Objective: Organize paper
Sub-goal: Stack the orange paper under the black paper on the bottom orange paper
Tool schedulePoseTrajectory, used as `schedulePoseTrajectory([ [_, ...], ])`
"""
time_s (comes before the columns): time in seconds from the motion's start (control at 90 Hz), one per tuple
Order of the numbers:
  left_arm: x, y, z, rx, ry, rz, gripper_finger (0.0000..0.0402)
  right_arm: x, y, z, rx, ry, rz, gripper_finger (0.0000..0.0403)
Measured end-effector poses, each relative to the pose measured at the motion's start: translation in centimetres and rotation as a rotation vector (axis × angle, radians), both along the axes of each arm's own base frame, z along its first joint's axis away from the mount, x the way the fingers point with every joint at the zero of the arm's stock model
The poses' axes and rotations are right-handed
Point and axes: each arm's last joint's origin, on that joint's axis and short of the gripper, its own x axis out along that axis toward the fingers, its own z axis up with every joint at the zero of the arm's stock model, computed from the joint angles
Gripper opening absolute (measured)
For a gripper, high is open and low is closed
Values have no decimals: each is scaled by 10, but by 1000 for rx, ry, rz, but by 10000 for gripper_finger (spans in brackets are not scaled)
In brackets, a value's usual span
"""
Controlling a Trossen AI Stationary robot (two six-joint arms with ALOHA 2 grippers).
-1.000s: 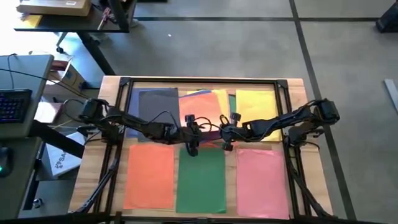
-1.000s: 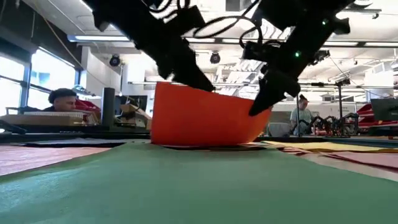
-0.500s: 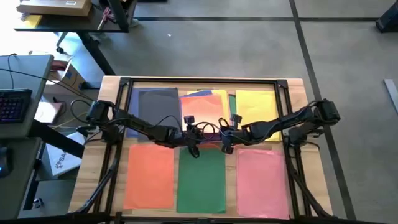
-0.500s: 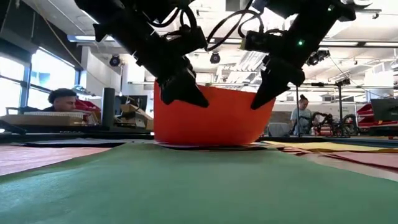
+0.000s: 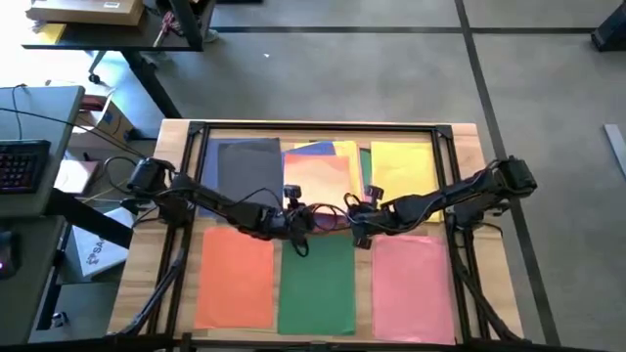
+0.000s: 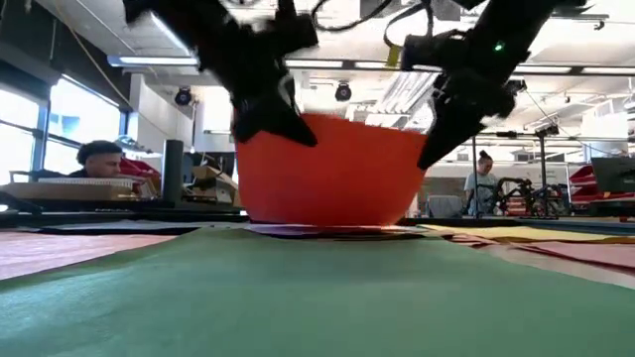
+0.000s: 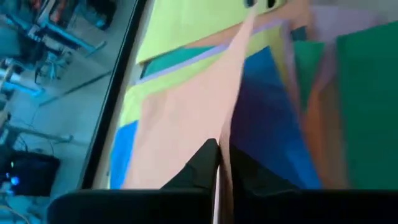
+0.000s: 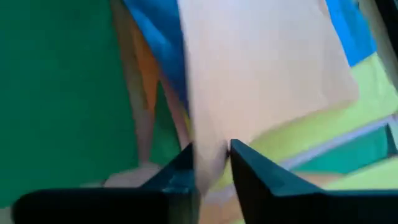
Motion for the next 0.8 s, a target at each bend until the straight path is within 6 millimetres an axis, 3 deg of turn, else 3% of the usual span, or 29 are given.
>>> schedulePoseTrajectory([
  [0.156,-12,-40,33,-8,99,-41,0,-11,6,-2,5,81,-34,113],
  [0.378,-42,-98,63,-156,91,-88,0,-15,18,-5,-39,44,-29,119],
  [0.6,-78,-146,65,-350,93,-148,0,-11,24,-2,-62,-16,7,119],
  [0.8,-111,-177,63,-545,128,-120,0,-5,25,0,-58,-64,34,119],
])
